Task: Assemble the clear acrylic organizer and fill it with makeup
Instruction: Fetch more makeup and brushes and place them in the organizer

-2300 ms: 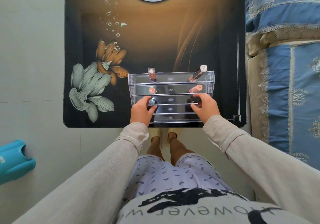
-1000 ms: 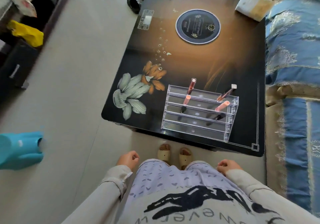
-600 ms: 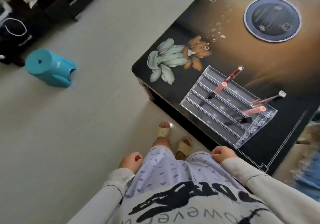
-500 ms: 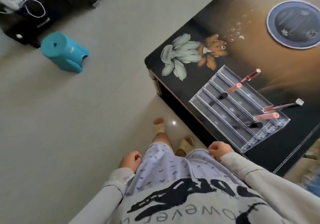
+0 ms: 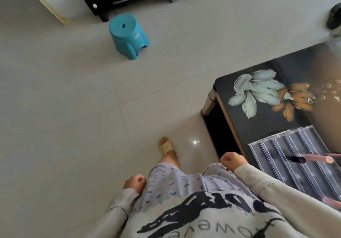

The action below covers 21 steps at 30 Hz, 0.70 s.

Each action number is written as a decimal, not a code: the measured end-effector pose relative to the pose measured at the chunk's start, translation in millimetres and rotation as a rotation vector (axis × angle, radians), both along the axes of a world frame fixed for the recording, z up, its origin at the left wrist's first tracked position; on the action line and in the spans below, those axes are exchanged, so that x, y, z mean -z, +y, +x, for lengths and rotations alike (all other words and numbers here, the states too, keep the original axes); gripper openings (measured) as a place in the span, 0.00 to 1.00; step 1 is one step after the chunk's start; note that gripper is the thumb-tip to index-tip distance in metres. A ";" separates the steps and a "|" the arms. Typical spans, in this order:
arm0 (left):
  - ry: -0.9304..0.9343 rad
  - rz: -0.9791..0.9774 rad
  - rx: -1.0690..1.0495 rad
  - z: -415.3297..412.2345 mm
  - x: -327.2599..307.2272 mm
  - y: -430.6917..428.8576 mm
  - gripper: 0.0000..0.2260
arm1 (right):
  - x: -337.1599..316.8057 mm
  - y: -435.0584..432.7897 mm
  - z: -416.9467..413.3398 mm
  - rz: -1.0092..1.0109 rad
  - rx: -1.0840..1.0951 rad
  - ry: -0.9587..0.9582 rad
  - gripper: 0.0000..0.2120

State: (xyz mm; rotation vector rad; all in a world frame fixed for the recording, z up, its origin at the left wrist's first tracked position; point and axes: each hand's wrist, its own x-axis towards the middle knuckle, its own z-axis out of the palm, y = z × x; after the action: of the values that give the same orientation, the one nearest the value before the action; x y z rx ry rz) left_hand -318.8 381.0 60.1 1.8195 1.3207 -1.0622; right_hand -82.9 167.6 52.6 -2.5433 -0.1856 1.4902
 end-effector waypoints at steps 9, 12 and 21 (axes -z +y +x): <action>-0.162 0.092 -0.106 59.8 -10.2 133.4 0.09 | 14.5 84.2 20.2 -0.015 0.205 -0.059 0.10; -0.215 0.104 -0.105 87.6 -12.0 167.3 0.09 | 14.1 104.9 27.9 0.013 0.305 -0.139 0.09; -0.235 0.010 -0.151 156.7 2.6 208.4 0.16 | 19.4 152.8 75.4 -0.027 0.368 -0.011 0.10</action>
State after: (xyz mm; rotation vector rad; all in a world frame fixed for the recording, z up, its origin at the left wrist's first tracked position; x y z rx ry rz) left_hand -162.1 589.4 57.5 1.7604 1.2986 -0.7394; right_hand -7.5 320.4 33.2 -2.4350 0.2878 1.3420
